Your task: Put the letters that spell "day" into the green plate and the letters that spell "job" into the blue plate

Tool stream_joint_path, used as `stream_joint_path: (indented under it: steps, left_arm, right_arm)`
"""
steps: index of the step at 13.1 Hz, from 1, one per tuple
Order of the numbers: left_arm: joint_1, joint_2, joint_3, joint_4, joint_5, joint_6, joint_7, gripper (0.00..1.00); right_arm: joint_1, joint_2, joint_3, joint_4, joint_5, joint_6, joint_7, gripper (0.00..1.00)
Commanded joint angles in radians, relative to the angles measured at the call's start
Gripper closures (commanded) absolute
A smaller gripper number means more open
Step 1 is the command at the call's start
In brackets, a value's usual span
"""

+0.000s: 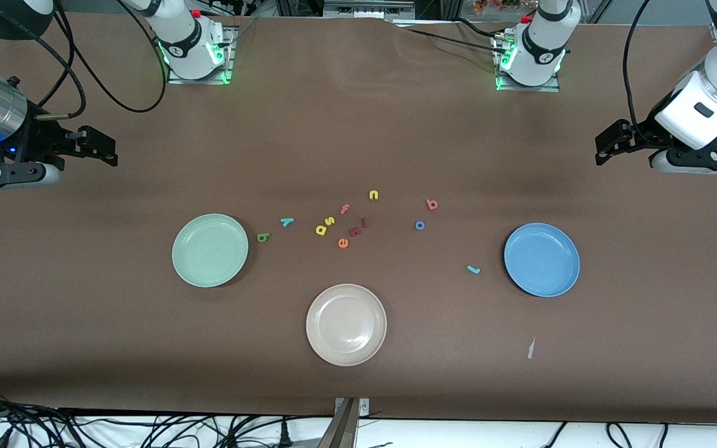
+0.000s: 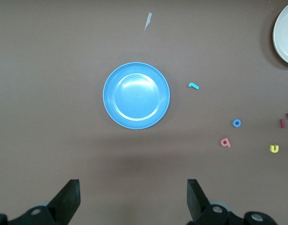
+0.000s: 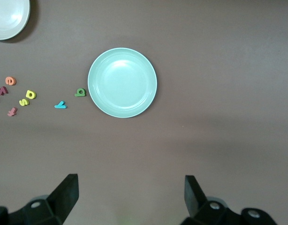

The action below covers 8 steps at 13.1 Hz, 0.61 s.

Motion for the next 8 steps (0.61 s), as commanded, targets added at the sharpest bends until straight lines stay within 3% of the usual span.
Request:
stream_joint_path:
  steps: [1,8]
  left_arm:
    - [-0.003,-0.004,0.001,0.011,0.001,-0.010,0.017,0.00]
    - [-0.003,-0.003,0.001,0.011,0.001,-0.017,0.017,0.00]
  right_arm:
    - [-0.011,-0.005,0.013,0.003,-0.012,-0.014,0.005,0.00]
    - [-0.014,-0.005,0.013,0.006,-0.010,-0.013,-0.005,0.00]
